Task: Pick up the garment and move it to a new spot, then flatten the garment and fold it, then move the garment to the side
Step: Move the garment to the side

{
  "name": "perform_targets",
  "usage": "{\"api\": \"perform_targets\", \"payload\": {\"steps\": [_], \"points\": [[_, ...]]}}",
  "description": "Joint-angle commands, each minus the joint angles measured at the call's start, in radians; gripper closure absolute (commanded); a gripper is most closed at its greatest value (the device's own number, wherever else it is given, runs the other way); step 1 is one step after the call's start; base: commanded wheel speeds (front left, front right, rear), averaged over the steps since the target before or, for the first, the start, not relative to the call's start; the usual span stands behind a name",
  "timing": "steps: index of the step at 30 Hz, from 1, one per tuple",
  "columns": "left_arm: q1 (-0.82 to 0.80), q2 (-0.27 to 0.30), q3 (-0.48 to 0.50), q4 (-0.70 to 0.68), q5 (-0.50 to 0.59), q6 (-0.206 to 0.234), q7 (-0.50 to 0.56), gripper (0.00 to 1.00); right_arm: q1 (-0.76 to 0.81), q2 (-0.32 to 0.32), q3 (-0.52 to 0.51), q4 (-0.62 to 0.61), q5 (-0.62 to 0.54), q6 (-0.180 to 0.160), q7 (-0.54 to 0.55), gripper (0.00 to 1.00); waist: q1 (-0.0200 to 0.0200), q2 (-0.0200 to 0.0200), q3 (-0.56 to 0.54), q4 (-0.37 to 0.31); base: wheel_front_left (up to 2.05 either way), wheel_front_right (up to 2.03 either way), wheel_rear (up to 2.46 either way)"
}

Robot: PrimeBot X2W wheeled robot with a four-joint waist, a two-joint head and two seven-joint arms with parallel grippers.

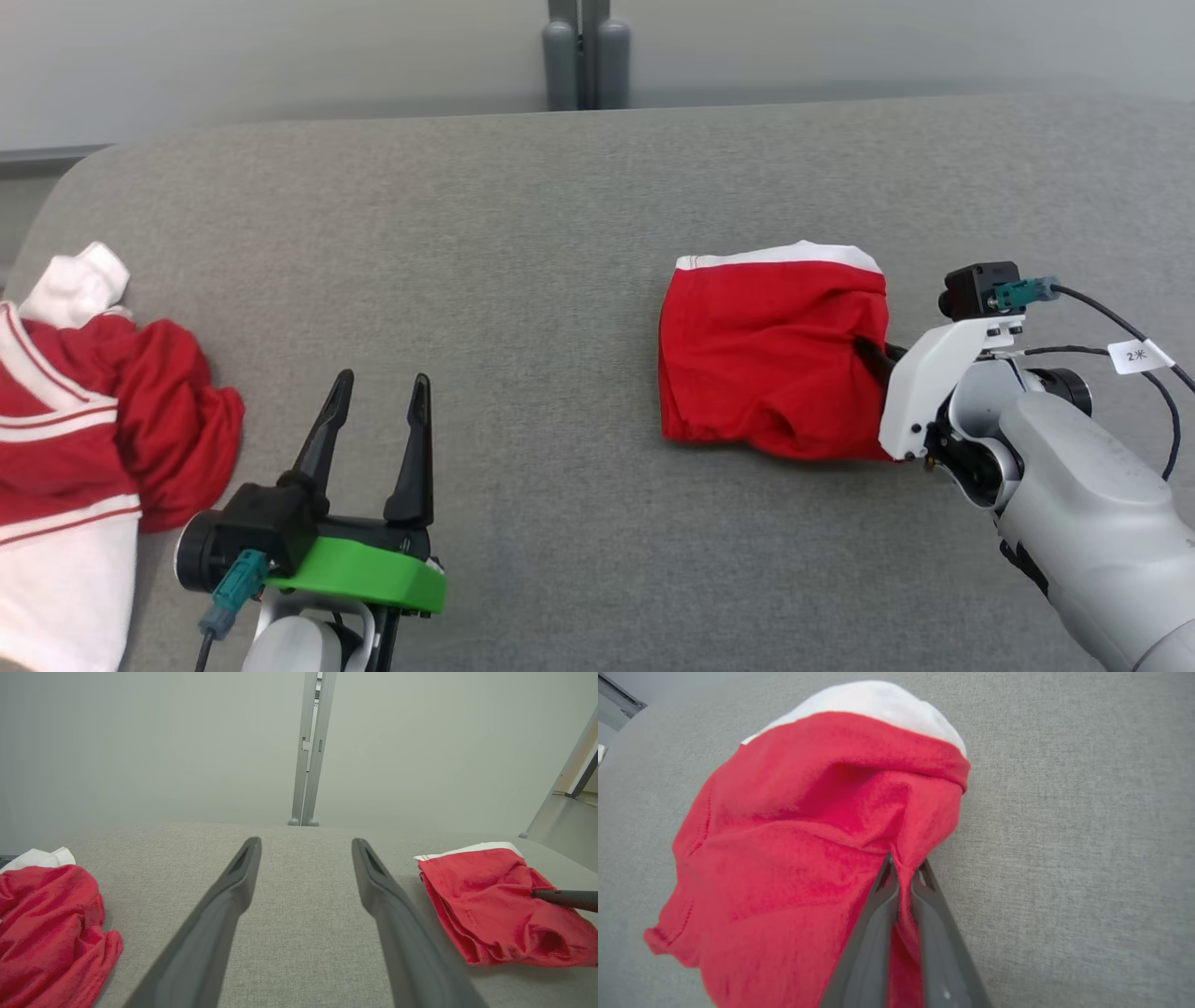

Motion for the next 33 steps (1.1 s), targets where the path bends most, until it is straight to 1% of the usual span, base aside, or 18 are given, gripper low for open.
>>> {"api": "perform_targets", "payload": {"steps": [1, 9, 13, 15, 19, 22, 26, 33], "points": [[0.001, 0.002, -0.005, -0.003, 0.006, -0.005, 0.0, 0.0, -0.007, -0.007, 0.009, -0.002, 0.012, 0.0, -0.011, 1.0, 0.0, 0.0, -0.026, -0.096, 0.0, 0.0, 0.0], [-0.035, 0.006, -0.058, 0.015, 0.003, -0.007, 0.0, 0.0, -0.024, -0.031, 0.057, 0.009, 0.054, 0.0, -0.046, 1.0, 0.0, 0.0, -0.024, -0.253, 0.0, 0.0, 0.0], [-0.049, 0.014, -0.083, 0.016, 0.006, -0.007, 0.0, 0.0, -0.037, -0.038, 0.077, 0.009, 0.071, 0.0, -0.069, 1.0, 0.0, 0.0, -0.004, -0.308, 0.0, 0.0, 0.0], [-0.06, 0.018, -0.097, 0.014, 0.009, -0.007, 0.0, 0.0, -0.05, -0.045, 0.087, 0.007, 0.079, 0.0, -0.082, 1.0, 0.0, 0.0, 0.014, -0.324, 0.0, 0.0, 0.0], [-0.091, 0.034, -0.126, 0.009, 0.013, -0.007, 0.0, 0.0, -0.093, -0.071, 0.114, -0.001, 0.074, 0.0, -0.116, 1.0, 0.0, 0.0, 0.068, -0.336, 0.0, 0.0, 0.0], [-0.123, 0.05, -0.152, 0.003, 0.012, -0.008, 0.0, 0.0, -0.138, -0.104, 0.14, -0.007, 0.063, 0.0, -0.144, 1.0, 0.0, 0.0, 0.116, -0.331, 0.0, 0.0, 0.0], [-0.161, 0.075, -0.178, 0.003, 0.006, -0.008, 0.004, 0.0, -0.205, -0.156, 0.178, -0.016, 0.061, 0.0, -0.186, 1.0, 0.0, 0.0, 0.183, -0.316, 0.0, 0.0, 0.0], [-0.222, 0.11, -0.195, -0.016, 0.007, -0.008, 0.022, 0.0, -0.313, -0.259, 0.225, 0.027, 0.079, 0.0, -0.232, 1.0, 0.0, 0.0, 0.299, -0.28, 0.0, 0.0, 0.0]]}}
